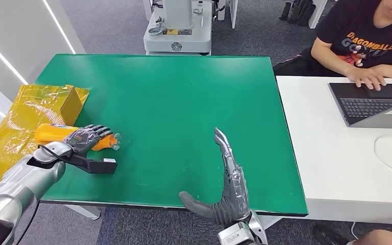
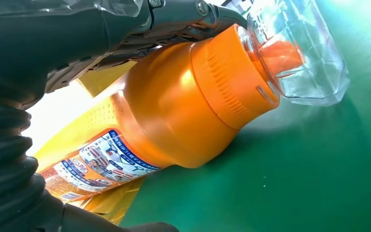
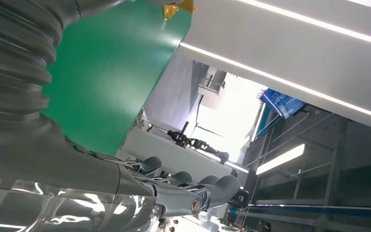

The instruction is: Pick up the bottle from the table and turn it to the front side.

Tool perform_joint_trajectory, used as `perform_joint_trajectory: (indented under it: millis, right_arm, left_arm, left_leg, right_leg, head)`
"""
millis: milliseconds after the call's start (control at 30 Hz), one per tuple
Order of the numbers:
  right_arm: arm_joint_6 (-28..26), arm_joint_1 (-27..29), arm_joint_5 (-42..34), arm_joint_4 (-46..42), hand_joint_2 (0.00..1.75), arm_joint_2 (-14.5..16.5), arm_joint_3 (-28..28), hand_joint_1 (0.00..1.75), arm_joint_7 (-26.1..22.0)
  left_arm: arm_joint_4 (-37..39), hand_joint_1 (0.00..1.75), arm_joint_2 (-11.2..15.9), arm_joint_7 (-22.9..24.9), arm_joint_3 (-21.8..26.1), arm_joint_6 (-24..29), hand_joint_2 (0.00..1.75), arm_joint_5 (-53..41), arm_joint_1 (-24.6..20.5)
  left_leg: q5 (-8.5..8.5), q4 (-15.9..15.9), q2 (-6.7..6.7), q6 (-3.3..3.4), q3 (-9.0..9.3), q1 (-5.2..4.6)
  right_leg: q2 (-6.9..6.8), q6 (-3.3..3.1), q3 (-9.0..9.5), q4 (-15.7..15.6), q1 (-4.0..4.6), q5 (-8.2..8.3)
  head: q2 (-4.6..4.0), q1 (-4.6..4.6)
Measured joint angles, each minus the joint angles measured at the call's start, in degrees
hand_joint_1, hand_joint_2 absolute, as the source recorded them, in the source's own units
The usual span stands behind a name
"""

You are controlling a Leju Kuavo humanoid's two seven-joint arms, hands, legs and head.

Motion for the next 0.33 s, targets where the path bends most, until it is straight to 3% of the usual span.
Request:
perform_joint_trajectory:
  millis: [333]
  right_arm:
    - [0.2, 0.5, 1.0, -0.2, 1.75, 0.0, -0.3, 0.0, 0.9]
  left_arm:
    - [0.3, 0.0, 0.1, -0.7, 1.1, 0.3, 1.75, 0.2, 0.0]
  left_leg:
    - [0.0, 0.0, 0.01, 0.0, -0.02, 0.01]
  right_leg:
    - [0.01, 0.0, -0.01, 0.0, 0.0, 0.0]
  head:
    - [0.0, 0.0]
